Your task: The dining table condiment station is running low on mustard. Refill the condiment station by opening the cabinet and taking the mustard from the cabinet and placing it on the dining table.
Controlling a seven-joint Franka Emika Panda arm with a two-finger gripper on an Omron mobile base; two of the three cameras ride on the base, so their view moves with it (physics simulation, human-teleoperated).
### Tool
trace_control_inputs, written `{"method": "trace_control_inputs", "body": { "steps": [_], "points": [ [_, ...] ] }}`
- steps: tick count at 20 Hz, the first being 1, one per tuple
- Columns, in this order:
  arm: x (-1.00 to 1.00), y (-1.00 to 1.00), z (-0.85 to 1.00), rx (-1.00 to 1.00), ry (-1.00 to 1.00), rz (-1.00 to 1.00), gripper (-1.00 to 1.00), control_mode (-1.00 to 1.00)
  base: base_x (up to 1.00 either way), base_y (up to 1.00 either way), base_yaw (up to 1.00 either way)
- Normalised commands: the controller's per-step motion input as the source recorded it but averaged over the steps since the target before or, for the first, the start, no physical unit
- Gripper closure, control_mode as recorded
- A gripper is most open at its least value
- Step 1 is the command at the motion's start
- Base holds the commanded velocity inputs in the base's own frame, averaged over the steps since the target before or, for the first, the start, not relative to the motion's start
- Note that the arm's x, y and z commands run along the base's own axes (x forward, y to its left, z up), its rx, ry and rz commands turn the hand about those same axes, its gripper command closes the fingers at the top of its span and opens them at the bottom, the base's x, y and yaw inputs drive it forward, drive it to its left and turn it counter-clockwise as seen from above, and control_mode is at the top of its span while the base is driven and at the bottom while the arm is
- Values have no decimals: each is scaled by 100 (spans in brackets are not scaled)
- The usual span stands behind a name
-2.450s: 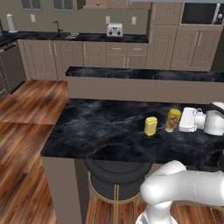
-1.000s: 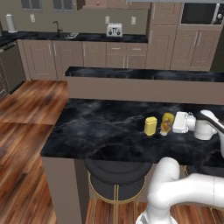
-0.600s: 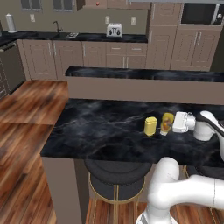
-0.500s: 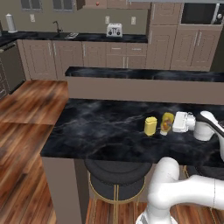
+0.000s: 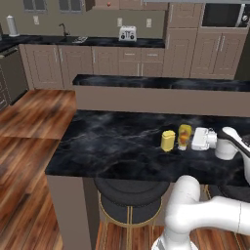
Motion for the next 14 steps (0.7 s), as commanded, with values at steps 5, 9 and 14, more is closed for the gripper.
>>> {"method": "trace_control_inputs", "body": {
  "steps": [5,9,14],
  "points": [
    [-10,0,-27,0,-2,0,-100,-100,0,0,0],
    [-10,0,-14,0,-3,0,-100,-100,0,0,0],
    [-3,0,-2,0,0,0,-100,-100,0,0,0]
  ]
}}
